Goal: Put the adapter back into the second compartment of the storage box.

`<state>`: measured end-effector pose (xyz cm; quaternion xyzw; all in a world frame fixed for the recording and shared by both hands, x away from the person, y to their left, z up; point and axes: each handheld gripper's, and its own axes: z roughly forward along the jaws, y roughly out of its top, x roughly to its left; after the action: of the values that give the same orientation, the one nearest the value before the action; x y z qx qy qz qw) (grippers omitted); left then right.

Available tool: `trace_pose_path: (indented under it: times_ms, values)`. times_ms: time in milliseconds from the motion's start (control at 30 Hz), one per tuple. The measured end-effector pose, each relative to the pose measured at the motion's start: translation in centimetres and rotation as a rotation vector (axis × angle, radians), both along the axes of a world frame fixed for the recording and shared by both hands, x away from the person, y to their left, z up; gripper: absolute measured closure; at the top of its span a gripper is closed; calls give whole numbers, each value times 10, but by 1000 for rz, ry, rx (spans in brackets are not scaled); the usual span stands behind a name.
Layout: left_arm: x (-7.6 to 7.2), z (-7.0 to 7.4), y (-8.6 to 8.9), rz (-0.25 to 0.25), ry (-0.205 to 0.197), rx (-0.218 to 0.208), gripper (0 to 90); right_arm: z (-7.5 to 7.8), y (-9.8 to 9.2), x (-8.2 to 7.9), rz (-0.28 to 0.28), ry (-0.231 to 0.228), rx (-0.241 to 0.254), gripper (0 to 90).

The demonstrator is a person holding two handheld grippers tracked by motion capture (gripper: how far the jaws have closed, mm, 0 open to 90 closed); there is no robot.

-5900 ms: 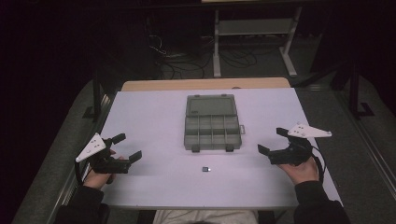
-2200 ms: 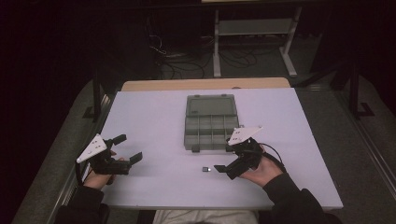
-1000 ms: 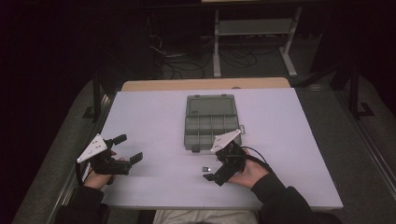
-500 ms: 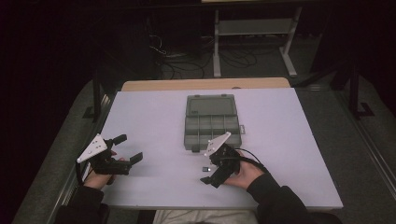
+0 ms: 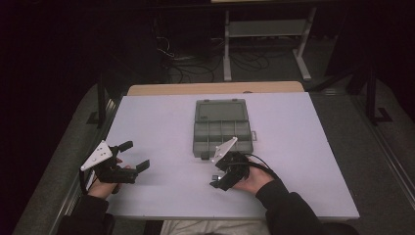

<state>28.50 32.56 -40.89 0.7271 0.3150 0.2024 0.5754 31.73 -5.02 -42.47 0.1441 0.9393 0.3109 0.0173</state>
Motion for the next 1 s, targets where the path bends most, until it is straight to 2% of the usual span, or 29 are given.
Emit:
trace_pose_path:
  times_ms: [167, 500, 900, 933, 1000]
  values:
    - [0, 0, 0, 0, 0, 0, 0, -4, 3, 2, 8, -1, -17, 344]
    - [0, 0, 0, -2, 0, 1, 0, -9, 6, 4, 37, -10, -30, 542]
    - [0, 0, 0, -3, -1, 2, 0, -11, 7, 5, 36, -29, -46, 703]
    - [0, 0, 0, -3, -1, 2, 0, -10, 8, 5, 37, -32, -50, 741]
    - [0, 0, 0, -3, -1, 2, 0, -10, 8, 5, 35, -34, -51, 741]
